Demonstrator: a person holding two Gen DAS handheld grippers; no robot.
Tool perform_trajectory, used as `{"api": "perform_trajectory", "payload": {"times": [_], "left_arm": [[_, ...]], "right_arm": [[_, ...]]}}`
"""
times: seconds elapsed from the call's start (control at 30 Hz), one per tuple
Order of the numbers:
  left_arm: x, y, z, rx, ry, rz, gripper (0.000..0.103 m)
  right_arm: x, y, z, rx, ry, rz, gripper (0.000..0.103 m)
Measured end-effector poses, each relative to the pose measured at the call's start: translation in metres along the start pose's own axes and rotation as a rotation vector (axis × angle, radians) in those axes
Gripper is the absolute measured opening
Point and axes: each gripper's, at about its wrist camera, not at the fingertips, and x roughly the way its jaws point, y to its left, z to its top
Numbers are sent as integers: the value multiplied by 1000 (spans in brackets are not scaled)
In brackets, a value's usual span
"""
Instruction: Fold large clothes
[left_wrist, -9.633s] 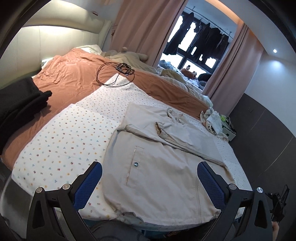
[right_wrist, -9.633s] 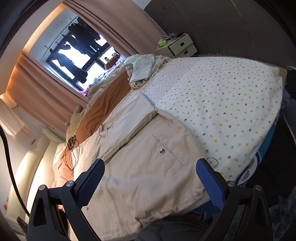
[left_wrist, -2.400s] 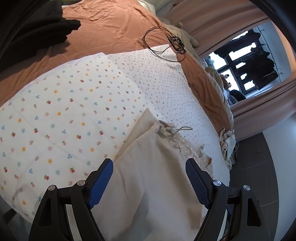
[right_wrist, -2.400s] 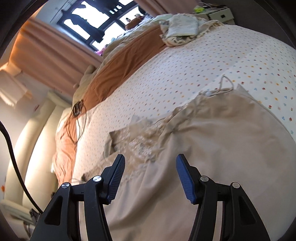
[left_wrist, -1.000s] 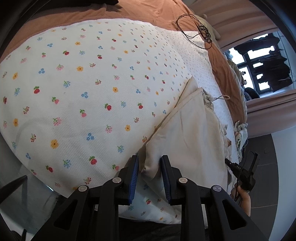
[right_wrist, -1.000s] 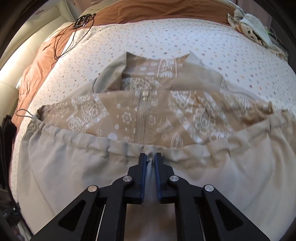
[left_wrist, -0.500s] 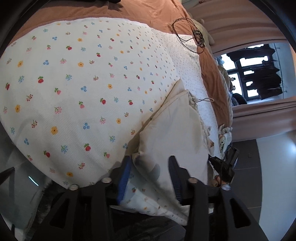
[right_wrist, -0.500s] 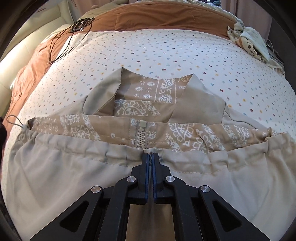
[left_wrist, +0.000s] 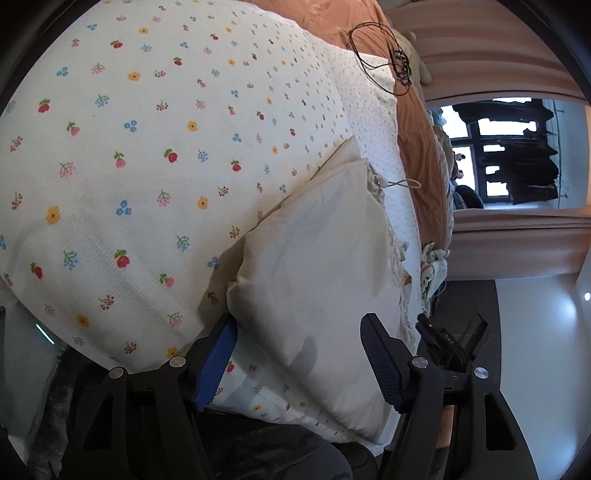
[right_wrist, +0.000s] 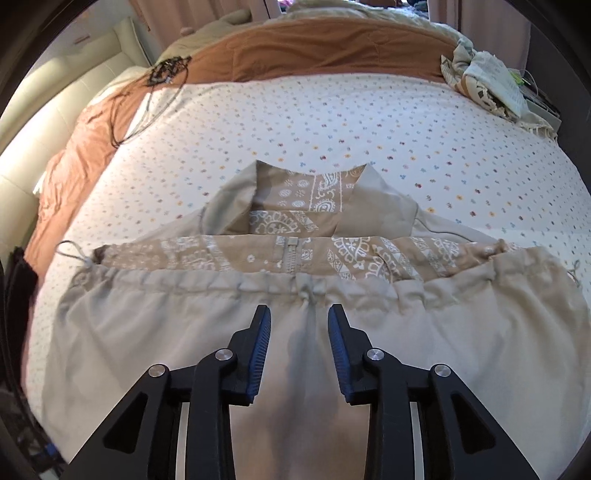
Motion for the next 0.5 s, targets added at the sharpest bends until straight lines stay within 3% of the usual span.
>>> {"api": "perform_trajectory", "payload": {"times": [0.4, 0.5], "left_arm": [[37, -14, 11, 27, 27, 58, 57], [37, -13, 9, 43, 11, 106, 33]], "right_arm": [[-71, -8, -75, 55, -22, 120, 32], [-77, -8, -99, 58, -5, 145, 32]]}}
